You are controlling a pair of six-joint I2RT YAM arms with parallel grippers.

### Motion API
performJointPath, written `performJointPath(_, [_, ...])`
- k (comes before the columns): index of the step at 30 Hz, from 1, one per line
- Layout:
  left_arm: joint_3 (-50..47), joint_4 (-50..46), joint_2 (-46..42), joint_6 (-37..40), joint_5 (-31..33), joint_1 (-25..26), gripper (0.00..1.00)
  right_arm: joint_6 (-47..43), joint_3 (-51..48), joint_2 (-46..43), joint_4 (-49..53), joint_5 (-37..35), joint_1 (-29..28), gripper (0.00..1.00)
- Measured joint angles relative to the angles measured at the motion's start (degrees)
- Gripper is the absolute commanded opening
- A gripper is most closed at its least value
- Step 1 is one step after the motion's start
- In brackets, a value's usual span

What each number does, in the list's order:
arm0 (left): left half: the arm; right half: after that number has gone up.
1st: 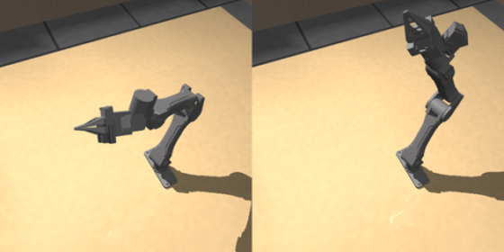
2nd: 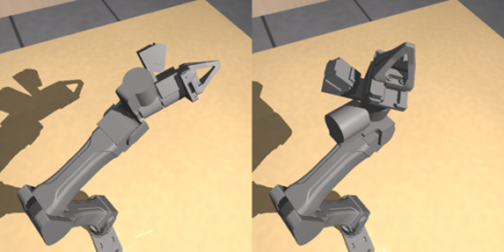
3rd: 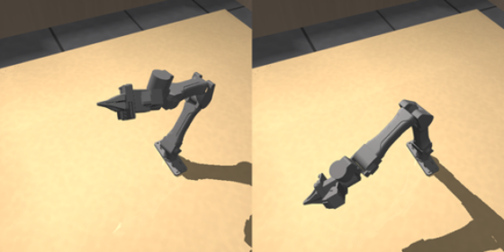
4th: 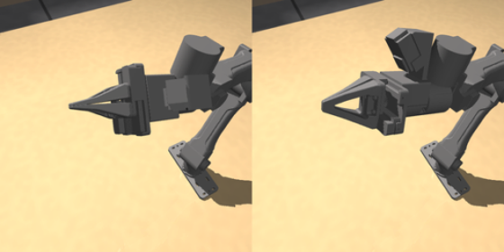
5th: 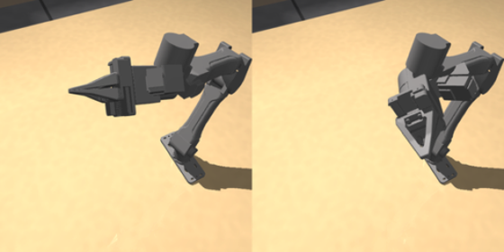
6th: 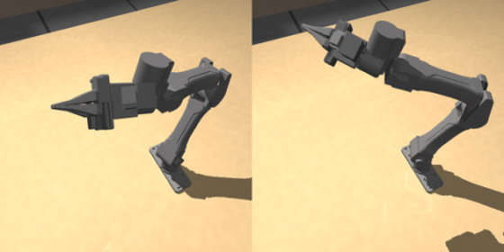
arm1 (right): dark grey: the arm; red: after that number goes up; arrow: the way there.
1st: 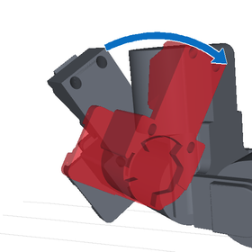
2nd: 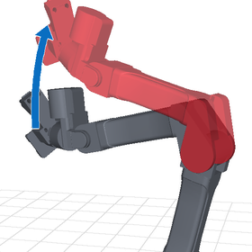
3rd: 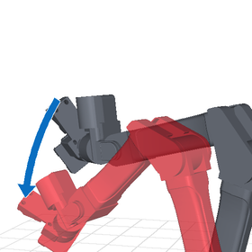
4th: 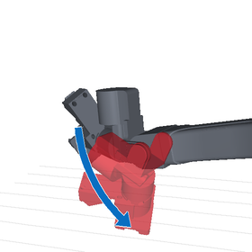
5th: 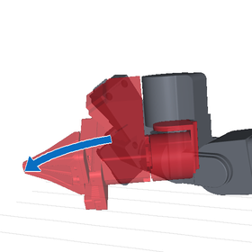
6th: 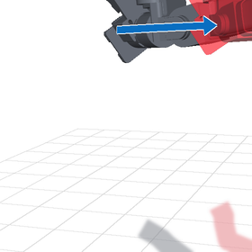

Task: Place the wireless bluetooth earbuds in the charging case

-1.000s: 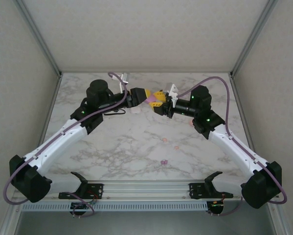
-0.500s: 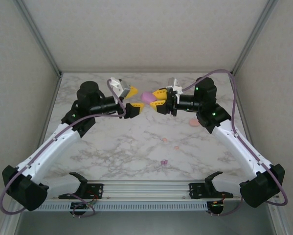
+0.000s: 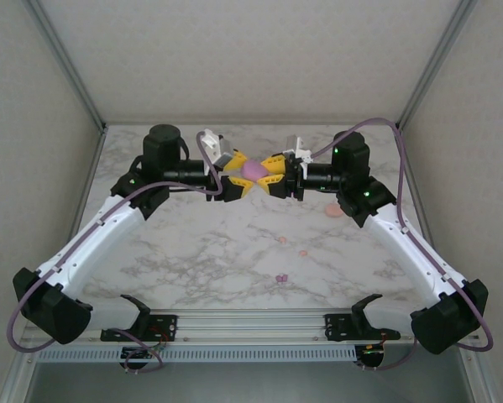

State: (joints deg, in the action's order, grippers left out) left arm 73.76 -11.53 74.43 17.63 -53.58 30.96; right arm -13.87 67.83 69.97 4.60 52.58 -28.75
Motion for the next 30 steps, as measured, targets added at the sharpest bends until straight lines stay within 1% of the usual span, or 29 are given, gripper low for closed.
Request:
performJointPath(5, [0.83,-1.81,1.18,0.15,-0.63,0.07,0.55,-0.09,0.00,0.00,-0.04,0.00,0.00,0.35])
performJointPath(15, [1.79,-2.08,1.49,-0.04,-1.60,0.11,0.55,-1.55,0.00,0.33,-0.02,-0.04,0.00,0.35])
performJointPath(17, [1.86,-2.14,1.49,-0.13,-1.70,0.11,0.50,-1.86,0.00,0.37,-0.02,-0.04,0.00,0.36])
performJointPath(20, [2.62,-2.80,2.08,-0.02,-1.92,0.11,0.47,-1.97,0.00,0.37,-0.07,-0.07,0.00,0.36])
performJointPath(23, [3.34,-3.98,2.60,0.31,-2.23,0.11,0.41,-1.79,0.00,0.42,-0.09,-0.09,0.02,0.37])
performJointPath(26, [3.63,-4.68,2.67,0.63,-2.29,0.11,0.39,-1.51,0.00,0.44,-0.09,0.00,0.02,0.37])
performJointPath(29, [3.80,-5.18,2.67,1.05,-2.27,0.11,0.33,-0.96,0.00,0.44,-0.09,0.00,0.00,0.40])
performJointPath(30, [3.82,-5.22,2.67,1.18,-2.27,0.11,0.29,-0.81,0.00,0.44,-0.09,-0.02,0.00,0.43])
